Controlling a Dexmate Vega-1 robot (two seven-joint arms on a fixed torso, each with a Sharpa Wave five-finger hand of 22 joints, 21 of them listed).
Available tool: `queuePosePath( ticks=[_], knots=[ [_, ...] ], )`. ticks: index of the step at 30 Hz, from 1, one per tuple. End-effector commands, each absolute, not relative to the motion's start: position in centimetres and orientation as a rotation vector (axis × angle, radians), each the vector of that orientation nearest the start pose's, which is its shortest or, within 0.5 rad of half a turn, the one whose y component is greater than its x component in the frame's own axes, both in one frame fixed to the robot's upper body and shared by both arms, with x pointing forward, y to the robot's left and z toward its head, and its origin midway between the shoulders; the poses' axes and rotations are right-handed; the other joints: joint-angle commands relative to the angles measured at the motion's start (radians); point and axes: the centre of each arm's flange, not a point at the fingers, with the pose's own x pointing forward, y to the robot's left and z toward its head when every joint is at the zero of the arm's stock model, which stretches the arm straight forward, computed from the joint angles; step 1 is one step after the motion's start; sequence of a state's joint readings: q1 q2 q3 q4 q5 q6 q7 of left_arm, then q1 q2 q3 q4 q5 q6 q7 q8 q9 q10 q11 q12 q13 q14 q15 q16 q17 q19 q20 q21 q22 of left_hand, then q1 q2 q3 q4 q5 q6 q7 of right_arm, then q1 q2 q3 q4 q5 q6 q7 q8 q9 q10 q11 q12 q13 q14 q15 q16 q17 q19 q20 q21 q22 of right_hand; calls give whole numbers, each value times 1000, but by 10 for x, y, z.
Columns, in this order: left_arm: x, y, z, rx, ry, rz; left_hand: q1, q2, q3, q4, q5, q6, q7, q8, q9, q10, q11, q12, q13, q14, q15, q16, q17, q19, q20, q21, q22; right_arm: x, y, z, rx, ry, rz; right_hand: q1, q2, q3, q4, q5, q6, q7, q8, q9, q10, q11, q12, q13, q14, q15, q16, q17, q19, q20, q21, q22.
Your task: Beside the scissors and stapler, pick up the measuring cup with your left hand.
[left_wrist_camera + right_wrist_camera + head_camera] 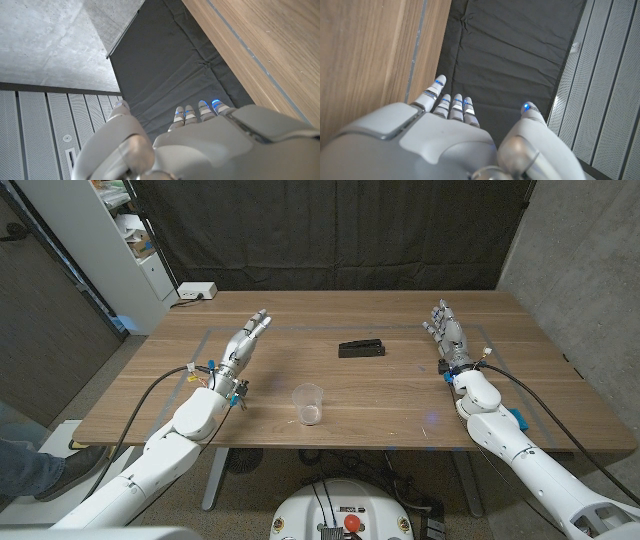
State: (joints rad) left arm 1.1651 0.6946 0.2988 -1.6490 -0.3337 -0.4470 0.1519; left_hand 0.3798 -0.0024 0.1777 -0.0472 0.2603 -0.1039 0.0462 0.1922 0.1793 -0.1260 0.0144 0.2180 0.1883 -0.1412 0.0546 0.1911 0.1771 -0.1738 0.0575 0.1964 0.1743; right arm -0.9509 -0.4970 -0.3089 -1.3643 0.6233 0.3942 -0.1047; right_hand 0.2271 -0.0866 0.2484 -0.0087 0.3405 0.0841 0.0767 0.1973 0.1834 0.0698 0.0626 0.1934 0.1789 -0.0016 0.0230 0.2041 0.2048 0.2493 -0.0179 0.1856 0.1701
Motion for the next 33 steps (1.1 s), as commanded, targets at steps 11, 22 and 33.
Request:
queuePosePath(
  ticks=[11,22,33],
  knots=[
    [529,296,-75,314,-771,-132,23,-8,2,-17,10,-11,2,0,2,-12,5,-3,6,-6,2,-3,3,-78,11,-1,5,627,-307,-47,113,-678,74,7,-2,-4,-7,8,7,-5,4,4,5,1,1,4,9,3,1,-1,-4,0,5,1],
    [523,296,-76,361,-763,-115,31,-12,2,-24,12,-11,2,0,2,-14,5,-4,6,-8,2,-3,3,-79,14,-2,5,627,-305,-45,112,-682,78,7,-2,-6,-7,11,5,-7,2,4,3,0,0,5,6,3,0,-1,-6,1,5,1],
    [519,291,-79,370,-767,-116,37,-15,1,-29,14,-13,3,0,2,-15,3,-5,7,-10,2,-4,3,-78,15,-1,5,625,-313,-44,125,-692,70,6,-2,-8,-8,13,4,-8,1,4,4,1,0,5,6,4,0,-1,-7,3,5,1]
  ],
)
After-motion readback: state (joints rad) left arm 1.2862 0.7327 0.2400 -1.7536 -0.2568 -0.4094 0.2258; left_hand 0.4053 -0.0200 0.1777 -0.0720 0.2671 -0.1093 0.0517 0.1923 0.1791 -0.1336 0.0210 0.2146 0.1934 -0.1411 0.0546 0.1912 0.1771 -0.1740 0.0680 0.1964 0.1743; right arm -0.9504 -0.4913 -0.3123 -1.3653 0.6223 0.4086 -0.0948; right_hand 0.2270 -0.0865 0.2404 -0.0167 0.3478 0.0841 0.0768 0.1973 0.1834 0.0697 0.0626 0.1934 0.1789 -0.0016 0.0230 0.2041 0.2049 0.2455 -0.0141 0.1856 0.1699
